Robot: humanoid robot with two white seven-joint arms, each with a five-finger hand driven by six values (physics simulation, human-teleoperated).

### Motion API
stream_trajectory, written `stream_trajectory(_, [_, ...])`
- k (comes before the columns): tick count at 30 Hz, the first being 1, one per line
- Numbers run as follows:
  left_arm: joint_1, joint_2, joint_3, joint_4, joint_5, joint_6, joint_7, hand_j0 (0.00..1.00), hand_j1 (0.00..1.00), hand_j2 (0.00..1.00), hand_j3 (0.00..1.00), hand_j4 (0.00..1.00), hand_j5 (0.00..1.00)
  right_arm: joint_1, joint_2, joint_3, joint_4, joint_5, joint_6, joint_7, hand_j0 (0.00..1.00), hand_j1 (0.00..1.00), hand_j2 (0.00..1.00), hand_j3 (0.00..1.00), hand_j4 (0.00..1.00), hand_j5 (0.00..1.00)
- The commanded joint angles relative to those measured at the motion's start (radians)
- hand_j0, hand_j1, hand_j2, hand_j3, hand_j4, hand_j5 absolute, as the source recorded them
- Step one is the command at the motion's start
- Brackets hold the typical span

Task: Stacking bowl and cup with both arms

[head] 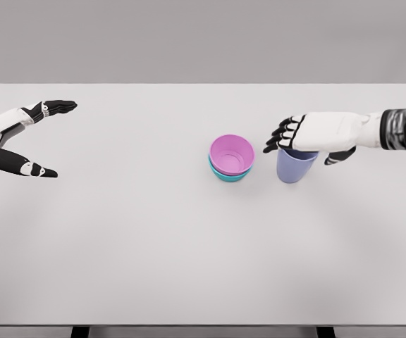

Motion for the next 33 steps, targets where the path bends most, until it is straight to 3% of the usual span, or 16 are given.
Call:
stream_trajectory(1, [0.0, 0.001, 0.0, 0.0, 0.009, 0.002, 0.0, 1.0, 1.0, 1.0, 1.0, 1.0, 1.0, 0.0, 0.002, 0.007, 0.007, -0.003, 0.002, 0.0, 1.0, 1.0, 1.0, 1.0, 1.0, 1.0])
stream_trajectory(4, [0.0, 0.001, 0.0, 0.0, 0.009, 0.002, 0.0, 1.0, 1.0, 1.0, 1.0, 1.0, 1.0, -0.002, 0.017, 0.009, 0.041, 0.002, 0.002, 0.0, 1.0, 1.0, 1.0, 1.0, 1.0, 1.0])
stream_trajectory(19, [0.0, 0.001, 0.002, 0.0, 0.009, 0.002, 0.0, 1.0, 1.0, 1.0, 1.0, 1.0, 1.0, -0.011, 0.033, 0.033, 0.061, 0.004, 0.002, 0.0, 1.0, 1.0, 1.0, 1.0, 1.0, 1.0])
stream_trajectory(24, [0.0, 0.0, 0.0, 0.0, 0.009, 0.002, 0.0, 1.0, 1.0, 1.0, 1.0, 1.0, 1.0, -0.014, 0.033, 0.035, 0.065, 0.004, 0.002, 0.0, 0.75, 0.75, 0.75, 0.75, 0.75, 0.75])
stream_trajectory(33, [0.0, 0.0, 0.0, 0.001, 0.009, 0.002, 0.0, 1.0, 1.0, 1.0, 1.0, 1.0, 1.0, -0.018, 0.034, 0.015, 0.067, 0.002, 0.002, 0.0, 0.72, 0.72, 0.72, 0.72, 0.72, 0.72])
